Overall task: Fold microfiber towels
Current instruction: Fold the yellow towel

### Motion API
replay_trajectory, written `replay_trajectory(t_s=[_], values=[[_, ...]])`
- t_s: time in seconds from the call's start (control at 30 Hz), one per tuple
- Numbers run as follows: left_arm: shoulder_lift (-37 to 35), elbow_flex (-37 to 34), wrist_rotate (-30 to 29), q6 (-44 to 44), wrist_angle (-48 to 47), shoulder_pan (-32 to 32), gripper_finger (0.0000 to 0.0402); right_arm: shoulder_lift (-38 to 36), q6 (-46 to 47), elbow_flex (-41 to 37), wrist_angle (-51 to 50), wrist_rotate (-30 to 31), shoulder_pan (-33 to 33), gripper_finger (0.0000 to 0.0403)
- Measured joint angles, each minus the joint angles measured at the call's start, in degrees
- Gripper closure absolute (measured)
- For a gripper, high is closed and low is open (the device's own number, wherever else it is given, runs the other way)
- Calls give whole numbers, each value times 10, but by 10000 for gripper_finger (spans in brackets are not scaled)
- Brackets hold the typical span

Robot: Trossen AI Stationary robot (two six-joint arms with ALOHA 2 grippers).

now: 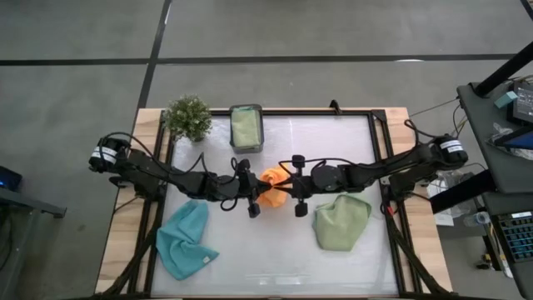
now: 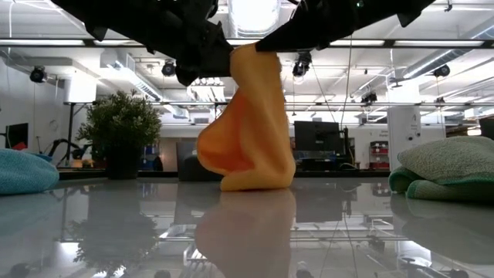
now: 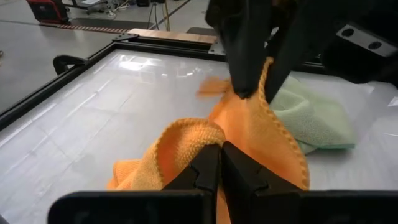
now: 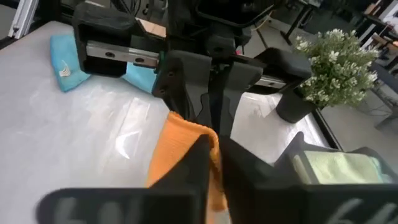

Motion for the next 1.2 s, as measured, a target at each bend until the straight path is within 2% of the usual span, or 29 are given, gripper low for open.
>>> replay_trajectory(t_s=[0.2,0.33,0.53,0.6,1.07,1.2], values=[[-1,0,0,-10,0,2,393,-18,-1,0,-48,1,7,394],[-2,0,0,4,-12,2,354,-43,2,0,-102,2,12,394],[-2,0,0,7,-91,2,294,-88,45,0,-188,5,11,394],[-2,-2,0,5,-119,2,285,-94,62,0,-214,29,12,394],[-1,-2,0,-11,-240,1,281,-124,70,-1,-283,140,11,394],[-1,-2,0,-20,-251,1,281,-149,73,-1,-303,144,11,394]])
